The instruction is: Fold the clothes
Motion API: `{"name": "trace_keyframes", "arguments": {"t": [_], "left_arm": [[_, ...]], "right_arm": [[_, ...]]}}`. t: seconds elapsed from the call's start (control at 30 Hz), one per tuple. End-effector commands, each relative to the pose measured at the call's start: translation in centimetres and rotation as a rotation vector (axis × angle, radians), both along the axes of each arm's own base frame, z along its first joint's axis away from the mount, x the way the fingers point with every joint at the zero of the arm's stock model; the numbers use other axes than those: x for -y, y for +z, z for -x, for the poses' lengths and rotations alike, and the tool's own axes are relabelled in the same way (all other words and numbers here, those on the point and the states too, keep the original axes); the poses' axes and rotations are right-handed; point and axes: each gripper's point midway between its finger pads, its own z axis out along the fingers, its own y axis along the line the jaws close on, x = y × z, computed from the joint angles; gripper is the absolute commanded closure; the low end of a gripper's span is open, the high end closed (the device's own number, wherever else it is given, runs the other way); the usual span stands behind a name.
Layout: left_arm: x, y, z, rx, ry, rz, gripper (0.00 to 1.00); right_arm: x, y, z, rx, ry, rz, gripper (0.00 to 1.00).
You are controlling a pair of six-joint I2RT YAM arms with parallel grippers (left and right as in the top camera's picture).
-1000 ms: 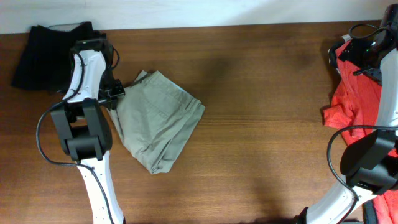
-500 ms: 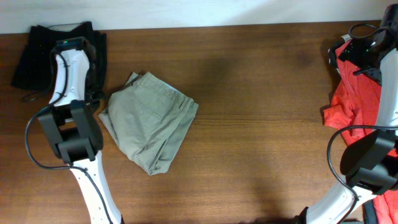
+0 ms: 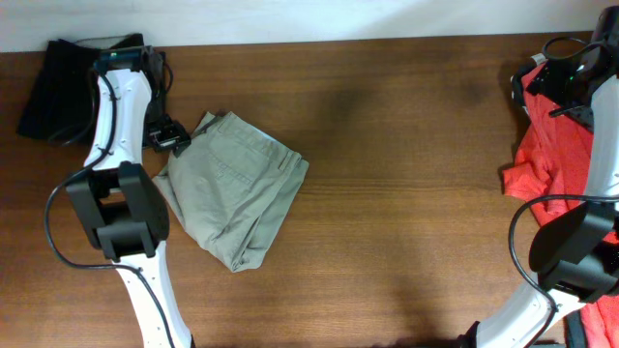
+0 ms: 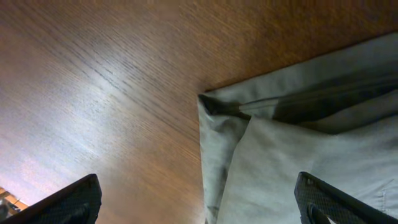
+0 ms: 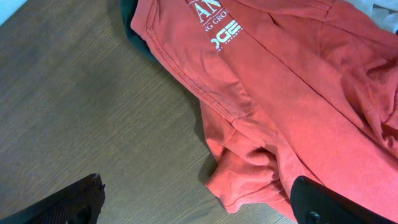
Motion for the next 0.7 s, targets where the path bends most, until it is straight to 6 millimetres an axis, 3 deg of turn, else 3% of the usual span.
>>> {"name": "trace_keyframes", "arguments": {"t": [0.0,0.1,0.17,0.3,0.37,0.43,0.57,0.67], "left_arm": [[-0.2,1.3,-0.9,0.066,0.002,0.003,0.01],[-0.2,1.3,-0.9,0.065,0.002,0.002,0.01],[-0.2,1.3,-0.9,0.065,0.002,0.002,0.01],[-0.2,1.3,-0.9,0.065,0.001,0.002,0.01],[-0.1,1.2,-0.9,0.064,-0.001,0.003,0.01],[-0.1,1.2,-1.0,0.065,-0.002,0.003,0.01],[-0.1,1.2,-1.0,0.065,-0.002,0.002,0.01],[-0.1,1.1,-1.0,0.065,-0.002,0.002,0.01]], "right_arm": [[0.0,0.5,0.0,0.009,-0.006,0.009,0.01],[-0.1,0.5,-0.1,0.017,-0.011,-0.001,0.01],[-0.8,1.0,-1.6,0.100,-0.022,-0.061,0.01],[-4.1,1.6,-3.5,0.191,0.077,-0.237,0.01],[-9.0,2.6,-4.9,0.272,0.222,-0.453,0.01],[-13.0,2.5,-5.6,0.279,0.371,-0.522,0.01],[-22.0,-0.9,-6.0,0.169,0.602,-0.534,0.01],[-31.5,-4.7,-5.2,0.048,0.784,-0.566,0.01]]}}
